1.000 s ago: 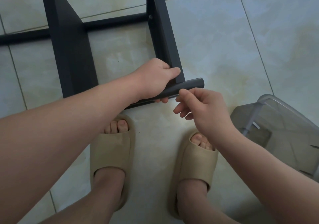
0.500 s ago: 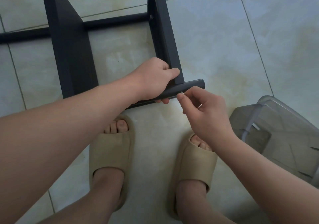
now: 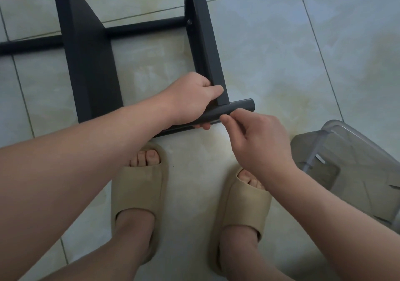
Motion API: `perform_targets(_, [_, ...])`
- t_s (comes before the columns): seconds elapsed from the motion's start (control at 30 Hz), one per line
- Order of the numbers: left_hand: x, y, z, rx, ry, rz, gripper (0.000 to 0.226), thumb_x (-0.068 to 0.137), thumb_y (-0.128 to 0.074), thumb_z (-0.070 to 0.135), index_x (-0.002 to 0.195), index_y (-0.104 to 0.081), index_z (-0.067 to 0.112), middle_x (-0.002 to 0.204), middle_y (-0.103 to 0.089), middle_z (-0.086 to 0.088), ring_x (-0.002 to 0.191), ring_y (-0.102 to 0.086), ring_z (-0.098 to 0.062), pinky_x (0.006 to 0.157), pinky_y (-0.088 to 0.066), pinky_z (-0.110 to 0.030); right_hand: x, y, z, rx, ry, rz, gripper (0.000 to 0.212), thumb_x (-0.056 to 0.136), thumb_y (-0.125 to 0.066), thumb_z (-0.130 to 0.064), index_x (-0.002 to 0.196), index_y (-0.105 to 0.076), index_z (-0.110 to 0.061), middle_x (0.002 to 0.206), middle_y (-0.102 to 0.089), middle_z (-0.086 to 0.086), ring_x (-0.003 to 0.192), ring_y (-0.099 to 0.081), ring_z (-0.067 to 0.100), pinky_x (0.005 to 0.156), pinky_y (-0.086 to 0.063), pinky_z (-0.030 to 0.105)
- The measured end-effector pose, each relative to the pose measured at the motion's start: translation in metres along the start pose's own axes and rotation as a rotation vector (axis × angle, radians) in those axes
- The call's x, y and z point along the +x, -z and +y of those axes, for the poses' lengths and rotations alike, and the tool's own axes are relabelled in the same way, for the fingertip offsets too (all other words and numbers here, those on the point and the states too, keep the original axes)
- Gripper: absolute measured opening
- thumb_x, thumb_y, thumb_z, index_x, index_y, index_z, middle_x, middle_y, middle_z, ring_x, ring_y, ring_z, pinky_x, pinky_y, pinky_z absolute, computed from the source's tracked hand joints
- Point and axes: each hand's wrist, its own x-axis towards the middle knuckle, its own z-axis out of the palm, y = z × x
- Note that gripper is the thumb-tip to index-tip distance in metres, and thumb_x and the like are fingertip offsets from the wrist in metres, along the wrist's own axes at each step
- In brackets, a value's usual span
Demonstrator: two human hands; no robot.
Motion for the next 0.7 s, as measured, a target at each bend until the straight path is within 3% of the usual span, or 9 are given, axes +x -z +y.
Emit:
perform_targets(0.1, [0.0, -0.001, 0.0, -0.012, 0.002, 0.008, 0.043, 0.104, -0.047, 0.027, 0.104, -0.057, -0.015, 0.086, -0.07, -0.03, 0.058, -0.069, -0.035, 0.056, -0.053, -0.04, 0.004, 0.004, 0.001, -0.044, -0.008, -0.06, 0.042, 0.103, -0.051, -0.04, 0.066, -0.046, -0.019, 0.052, -0.042, -0.004, 0.056, -0.043, 0.022, 0.051, -0.032, 0.037])
perform_targets(0.17, [-0.001, -0.001, 0.0, -0.029, 0.005, 0.019, 0.041, 0.104, -0.048, 0.026, 0.106, -0.056, -0.014, 0.089, -0.07, -0.031, 0.059, -0.069, -0.038, 0.056, -0.054, -0.043, 0.006, 0.004, 0.0, 0.038, -0.071, -0.084, 0.041, 0.103, -0.048, -0.042, 0.073, -0.058, -0.016, 0.06, -0.059, 0.0, 0.064, -0.055, 0.026, 0.059, -0.047, 0.042])
perform_targets(0.23, [-0.001, 0.0, 0.0, -0.029, 0.002, 0.025, 0.04, 0.104, -0.049, 0.026, 0.106, -0.055, -0.013, 0.09, -0.069, -0.032, 0.059, -0.069, -0.039, 0.057, -0.054, -0.045, 0.006, 0.003, 0.0, 0.141, -0.138, -0.099, 0.041, 0.102, -0.05, -0.042, 0.073, -0.063, -0.017, 0.063, -0.065, 0.001, 0.066, -0.059, 0.025, 0.065, -0.051, 0.045])
perform_targets(0.3, [-0.001, 0.0, 0.0, -0.03, 0.0, 0.021, 0.04, 0.104, -0.048, 0.026, 0.107, -0.056, -0.013, 0.09, -0.069, -0.033, 0.058, -0.068, -0.037, 0.057, -0.052, -0.042, 0.009, 0.003, 0.002, 0.155, -0.187, -0.084, 0.042, 0.098, -0.056, -0.049, 0.068, -0.063, -0.02, 0.06, -0.064, 0.001, 0.063, -0.059, 0.023, 0.062, -0.05, 0.044])
perform_targets(0.43, [-0.002, 0.0, -0.001, -0.016, 0.001, 0.013, 0.039, 0.103, -0.048, 0.026, 0.107, -0.056, -0.011, 0.087, -0.071, -0.03, 0.059, -0.069, -0.037, 0.059, -0.054, -0.046, 0.018, 0.012, 0.013, 0.013, -0.274, 0.049, 0.057, 0.069, -0.071, -0.072, 0.058, -0.05, -0.02, 0.048, -0.051, -0.005, 0.049, -0.049, 0.014, 0.048, -0.033, 0.032])
perform_targets(0.6, [-0.002, 0.0, -0.002, 0.005, 0.002, 0.015, 0.039, 0.103, -0.048, 0.028, 0.105, -0.057, -0.01, 0.083, -0.072, -0.027, 0.065, -0.069, -0.043, 0.058, -0.055, -0.047, 0.022, 0.018, 0.022, 0.053, -0.15, -0.042, 0.051, 0.076, -0.069, -0.066, 0.06, -0.051, -0.02, 0.049, -0.049, -0.005, 0.049, -0.045, 0.013, 0.05, -0.034, 0.034])
perform_targets(0.7, [-0.002, 0.0, -0.002, 0.009, 0.006, 0.029, 0.04, 0.102, -0.049, 0.029, 0.104, -0.057, -0.01, 0.082, -0.071, -0.027, 0.06, -0.07, -0.039, 0.057, -0.055, -0.046, 0.02, 0.015, 0.023, 0.058, -0.085, -0.04, 0.044, 0.084, -0.067, -0.059, 0.061, -0.049, -0.026, 0.053, -0.05, -0.009, 0.053, -0.048, 0.01, 0.052, -0.036, 0.034])
